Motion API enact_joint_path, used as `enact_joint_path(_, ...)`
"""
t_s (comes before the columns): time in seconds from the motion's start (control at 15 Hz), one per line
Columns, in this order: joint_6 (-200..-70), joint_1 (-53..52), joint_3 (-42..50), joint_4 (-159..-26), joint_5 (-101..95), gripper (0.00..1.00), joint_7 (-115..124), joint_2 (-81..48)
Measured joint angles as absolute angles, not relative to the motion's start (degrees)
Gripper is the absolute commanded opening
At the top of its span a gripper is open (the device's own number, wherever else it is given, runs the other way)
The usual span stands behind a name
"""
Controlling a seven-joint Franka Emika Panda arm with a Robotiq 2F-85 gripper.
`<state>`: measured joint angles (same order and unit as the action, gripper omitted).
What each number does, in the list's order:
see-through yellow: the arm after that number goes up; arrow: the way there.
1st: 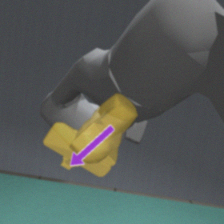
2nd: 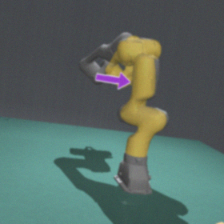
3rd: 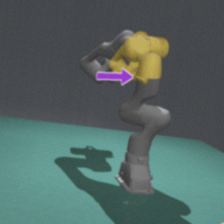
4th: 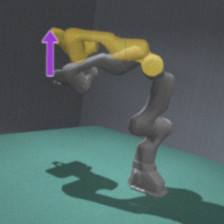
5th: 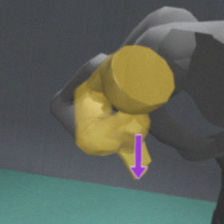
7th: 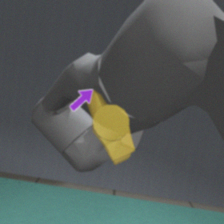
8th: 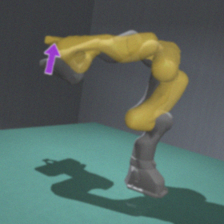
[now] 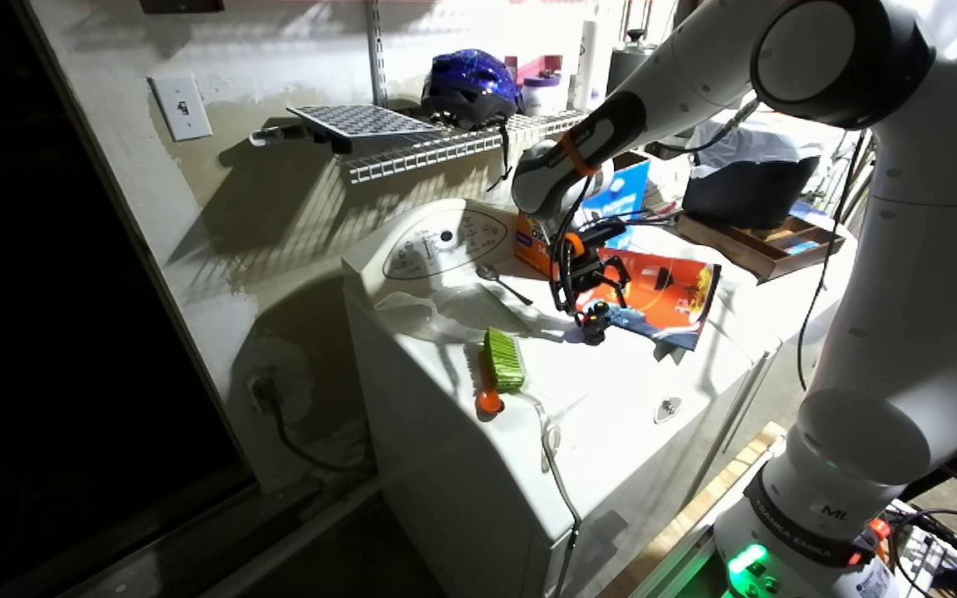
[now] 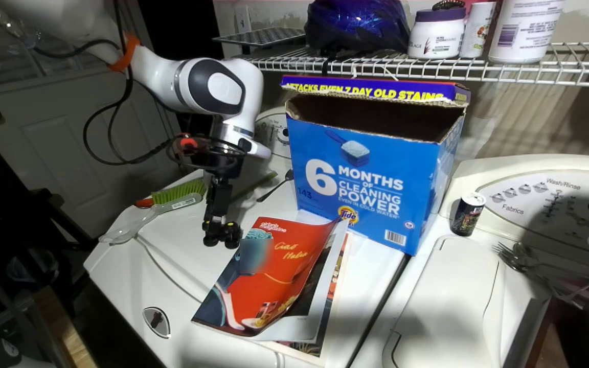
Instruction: Place the toy car upright.
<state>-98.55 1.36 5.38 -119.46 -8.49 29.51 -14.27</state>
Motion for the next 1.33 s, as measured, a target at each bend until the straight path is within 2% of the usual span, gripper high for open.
enact_joint_path(0.27, -100.06, 1.25, 5.11, -119.87, -7.64, 1.00, 29.56, -14.27)
enact_joint_path(0.33, -100.75, 1.24, 5.03, -119.86, -7.07, 0.94, 29.56, -14.27)
enact_joint_path(0.4, -101.55, 1.23, 4.96, -119.86, -6.56, 0.75, 29.56, -14.26)
enact_joint_path(0.47, -102.46, 1.21, 4.92, -119.86, -6.12, 0.70, 29.56, -14.26)
enact_joint_path(0.53, -103.24, 1.21, 4.92, -119.86, -5.80, 0.71, 29.56, -14.26)
enact_joint_path(0.6, -103.75, 1.20, 4.92, -119.87, -5.76, 0.92, 29.56, -14.26)
enact_joint_path(0.8, -104.84, 1.11, 4.92, -120.07, -5.81, 0.99, 29.56, -14.26)
enact_joint_path(0.87, -105.15, 1.05, 4.92, -120.20, -5.82, 0.95, 29.56, -14.26)
enact_joint_path(0.93, -105.38, 0.98, 4.92, -120.36, -5.87, 0.86, 29.56, -14.26)
enact_joint_path(1.07, -105.60, 0.80, 4.92, -120.66, -6.16, 0.81, 29.56, -14.26)
enact_joint_path(1.13, -105.60, 0.69, 4.93, -120.81, -6.42, 0.76, 29.56, -14.26)
enact_joint_path(1.2, -105.60, 0.58, 4.93, -120.97, -6.69, 0.56, 29.57, -14.26)
enact_joint_path(1.27, -105.60, 0.48, 4.93, -121.17, -7.02, 0.54, 29.59, -14.26)
enact_joint_path(1.33, -105.60, 0.39, 4.93, -121.35, -7.34, 0.46, 29.59, -14.27)
